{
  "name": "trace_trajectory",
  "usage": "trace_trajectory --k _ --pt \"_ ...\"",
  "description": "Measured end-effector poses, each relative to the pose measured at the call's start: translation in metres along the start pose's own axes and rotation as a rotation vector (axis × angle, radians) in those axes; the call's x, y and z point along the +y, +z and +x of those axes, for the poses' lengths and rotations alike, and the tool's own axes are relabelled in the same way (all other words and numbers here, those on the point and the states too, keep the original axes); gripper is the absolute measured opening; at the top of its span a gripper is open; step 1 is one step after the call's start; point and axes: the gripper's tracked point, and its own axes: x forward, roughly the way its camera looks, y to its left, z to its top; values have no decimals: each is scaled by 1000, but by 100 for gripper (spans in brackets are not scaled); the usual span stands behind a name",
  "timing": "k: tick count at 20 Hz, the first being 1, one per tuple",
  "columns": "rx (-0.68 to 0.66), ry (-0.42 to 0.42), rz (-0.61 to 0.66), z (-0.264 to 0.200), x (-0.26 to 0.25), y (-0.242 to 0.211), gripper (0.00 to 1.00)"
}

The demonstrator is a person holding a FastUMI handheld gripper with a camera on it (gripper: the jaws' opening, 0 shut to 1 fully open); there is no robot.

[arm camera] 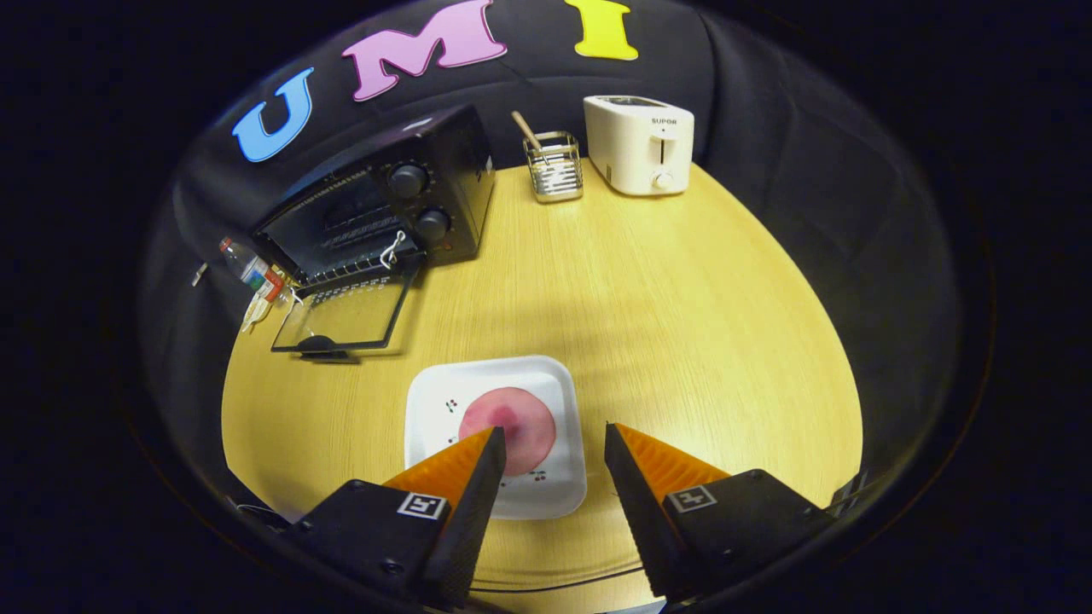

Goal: Open the toaster oven, put the food inside, and close the toaster oven door.

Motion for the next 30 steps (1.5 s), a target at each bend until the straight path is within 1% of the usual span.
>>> trace_trajectory --k 1,2,4,5,7,10,12,13,15,20,21,22,27,29,30 --pt "20 10 -2 8 -3 -3 79" --pt "40 22 -6 14 -5 -3 75" --pt "73 47 -8 27 -5 -4 73" --pt "95 53 -5 33 -7 -9 69" --pt "133 61 -8 43 -9 -13 65" --pt "193 67 1 48 -12 -20 43" --pt "217 70 -10 51 -12 -22 43" --pt "217 50 -16 50 -18 -13 43" --pt "243 59 -5 58 -17 -16 12" --pt "313 55 -52 55 -14 -21 14" --pt "310 48 -32 81 -15 6 14" --pt "321 57 -21 63 -20 -12 5" --pt "348 112 5 59 -14 -21 5" --pt "373 168 41 57 -13 -20 5" --pt "388 199 86 57 -14 -20 5"
